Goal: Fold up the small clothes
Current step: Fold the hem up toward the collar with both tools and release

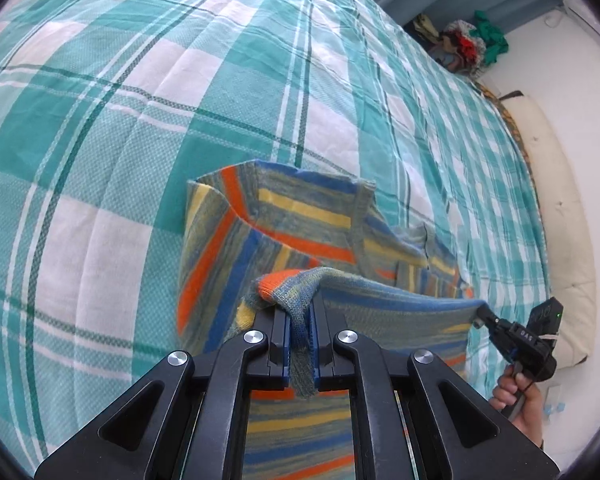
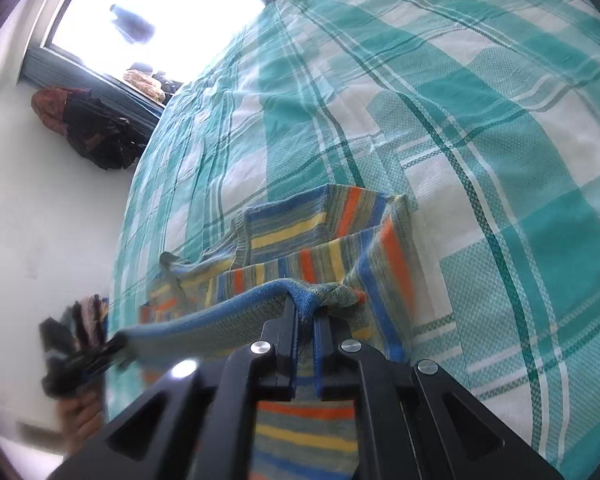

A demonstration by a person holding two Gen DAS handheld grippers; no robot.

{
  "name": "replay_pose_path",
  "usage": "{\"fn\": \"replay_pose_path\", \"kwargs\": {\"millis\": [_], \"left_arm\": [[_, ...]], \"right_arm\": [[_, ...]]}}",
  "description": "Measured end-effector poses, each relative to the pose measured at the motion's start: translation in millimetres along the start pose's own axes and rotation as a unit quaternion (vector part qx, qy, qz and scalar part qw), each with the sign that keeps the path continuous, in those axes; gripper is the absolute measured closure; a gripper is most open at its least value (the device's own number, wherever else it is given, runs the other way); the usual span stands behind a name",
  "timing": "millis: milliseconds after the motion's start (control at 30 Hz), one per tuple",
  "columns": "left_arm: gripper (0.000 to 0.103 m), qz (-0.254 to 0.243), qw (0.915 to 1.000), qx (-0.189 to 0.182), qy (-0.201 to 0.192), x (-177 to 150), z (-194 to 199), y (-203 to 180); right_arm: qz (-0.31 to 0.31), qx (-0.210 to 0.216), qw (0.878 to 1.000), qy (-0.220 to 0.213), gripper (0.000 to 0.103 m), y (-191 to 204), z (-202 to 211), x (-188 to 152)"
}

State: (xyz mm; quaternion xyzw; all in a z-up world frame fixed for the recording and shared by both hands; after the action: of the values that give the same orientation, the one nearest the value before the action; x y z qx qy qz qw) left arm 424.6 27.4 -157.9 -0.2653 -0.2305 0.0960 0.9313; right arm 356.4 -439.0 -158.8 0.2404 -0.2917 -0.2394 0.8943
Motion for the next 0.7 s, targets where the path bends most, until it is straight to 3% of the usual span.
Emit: {"fn": "replay_pose_path", "kwargs": {"millis": [100,167,200,233,267,333,367,433,500,567,600,667,700], "left_arm": [[0.094,0.015,0.9997,0.015,-0.012,17,-21,9],[0.083,0.037,0.9992,0.008,-0.014,25,-23,15],[0.081,0.047,0.9988,-0.002,-0.013,25,-20,17],[0.071,0.045,0.9987,-0.004,-0.022,26,-12,17],[0.056,0.028,0.9986,0.010,-0.043,26,-1,16],[0.044,-0.029,0.9944,0.044,-0.091,24,25,8],[0.044,-0.055,0.9927,0.043,-0.098,18,33,2],[0.044,-0.093,0.9931,0.019,-0.070,1,37,-11],[0.044,-0.135,0.9908,-0.009,-0.003,-18,20,-30],[0.044,-0.171,0.9823,-0.025,0.073,-36,-13,-50],[0.044,-0.185,0.9781,-0.020,0.093,-39,-30,-57],[0.047,-0.196,0.9771,0.016,0.081,-27,-55,-68],[0.047,-0.193,0.9793,0.025,0.056,-12,-60,-71]], "right_arm": [[-0.022,0.017,1.000,-0.001,0.092,-14,-33,11],[-0.043,0.040,0.998,-0.025,0.089,-20,-40,16],[-0.055,0.048,0.997,-0.034,0.077,-23,-40,18],[-0.061,0.053,0.996,-0.045,0.069,-24,-35,20],[-0.056,0.052,0.995,-0.060,0.065,-24,-28,24],[-0.010,0.044,0.997,-0.069,0.065,-13,-12,28],[0.022,0.044,0.998,-0.050,0.066,-2,-9,27],[0.089,0.045,0.995,0.011,0.067,24,-10,12],[0.149,0.041,0.984,0.086,0.067,48,-22,-10],[0.185,0.022,0.969,0.163,0.067,64,-48,-33],[0.191,0.008,0.962,0.197,0.067,69,-67,-40],[0.197,-0.020,0.959,0.204,0.067,77,-100,-37],[0.196,-0.021,0.966,0.169,0.067,85,-109,-25]]}}
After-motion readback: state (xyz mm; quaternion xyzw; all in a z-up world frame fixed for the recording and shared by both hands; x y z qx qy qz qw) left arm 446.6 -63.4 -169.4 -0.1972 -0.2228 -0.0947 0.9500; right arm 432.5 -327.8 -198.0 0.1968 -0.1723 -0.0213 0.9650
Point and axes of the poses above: each gripper's, at about its wrist camera, not at the fingertips, and z roughly against the way its jaws point, y to its left, x to its top, the point moved 4 cm from there along -z, roughly the way its jaws point, and after that the axes turned 9 degrees about -y, right-handed, at the moved point
